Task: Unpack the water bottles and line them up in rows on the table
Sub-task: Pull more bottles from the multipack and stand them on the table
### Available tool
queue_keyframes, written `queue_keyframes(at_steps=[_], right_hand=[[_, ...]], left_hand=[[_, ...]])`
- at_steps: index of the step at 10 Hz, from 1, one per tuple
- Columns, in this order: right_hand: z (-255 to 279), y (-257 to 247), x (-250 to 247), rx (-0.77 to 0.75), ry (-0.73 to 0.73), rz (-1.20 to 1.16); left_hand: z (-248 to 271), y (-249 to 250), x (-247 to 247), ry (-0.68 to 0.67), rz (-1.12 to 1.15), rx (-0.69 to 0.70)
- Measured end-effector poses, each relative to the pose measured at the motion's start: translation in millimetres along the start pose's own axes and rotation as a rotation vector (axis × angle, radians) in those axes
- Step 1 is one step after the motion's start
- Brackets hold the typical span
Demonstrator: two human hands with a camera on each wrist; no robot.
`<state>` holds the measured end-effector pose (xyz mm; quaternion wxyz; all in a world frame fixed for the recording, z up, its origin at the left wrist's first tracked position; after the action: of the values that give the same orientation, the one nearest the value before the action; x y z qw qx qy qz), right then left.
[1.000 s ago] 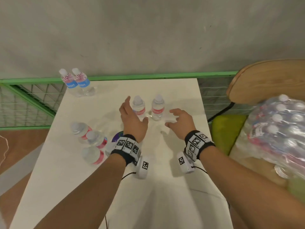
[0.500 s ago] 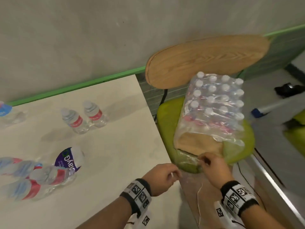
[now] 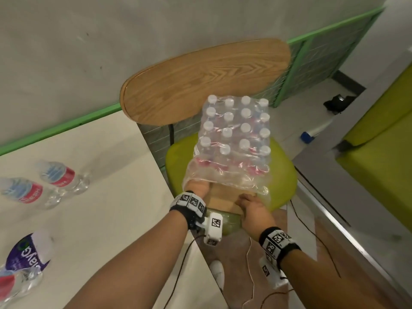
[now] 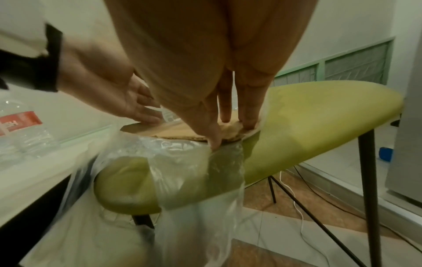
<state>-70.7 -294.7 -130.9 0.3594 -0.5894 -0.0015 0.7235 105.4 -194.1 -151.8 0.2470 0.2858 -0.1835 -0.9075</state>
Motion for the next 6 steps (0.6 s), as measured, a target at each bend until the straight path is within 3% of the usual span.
queue_keyframes(at_steps=[1, 2, 3, 4, 5, 6], right_hand=[[0.0, 0.7, -4.4, 0.010, 0.001, -0.020], [1.0, 0.5, -4.9, 0.025, -0.013, -0.039], [2.7, 1.8, -2.9, 0.035, -0.010, -0.073], [1.8, 1.6, -11.9, 0.059, 0.018, -0.072], [-3.6, -0.1, -22.7, 0.183, -0.014, -0.097], [-12.3, -1.8, -15.2, 0.348, -0.095, -0.277]], left_hand=[[0.3, 1.8, 2.8, -0.023, -0.244, 0.019], [1.2, 43.6, -2.0, 0.017, -0.122, 0.270], [-3.0, 52.4, 0.5, 0.092, -0.323, 0.300], [0.6, 16.9, 10.1, 0.027, -0.410, 0.162], [20.1, 13.1, 5.3, 0.047, -0.280, 0.228], [40.5, 5.5, 1.7, -0.030, -0.062, 0.269]])
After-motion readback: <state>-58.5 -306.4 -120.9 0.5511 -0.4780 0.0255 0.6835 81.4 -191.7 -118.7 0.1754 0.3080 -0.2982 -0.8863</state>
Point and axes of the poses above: each hand's wrist, its own z-axis away from the middle knuckle, its own x-axis out of the palm, y = z × x, the point moved 10 cm from there along -z, towards the middle knuckle, and after that the axes turned 10 degrees about -x, right-handed, at the moved point
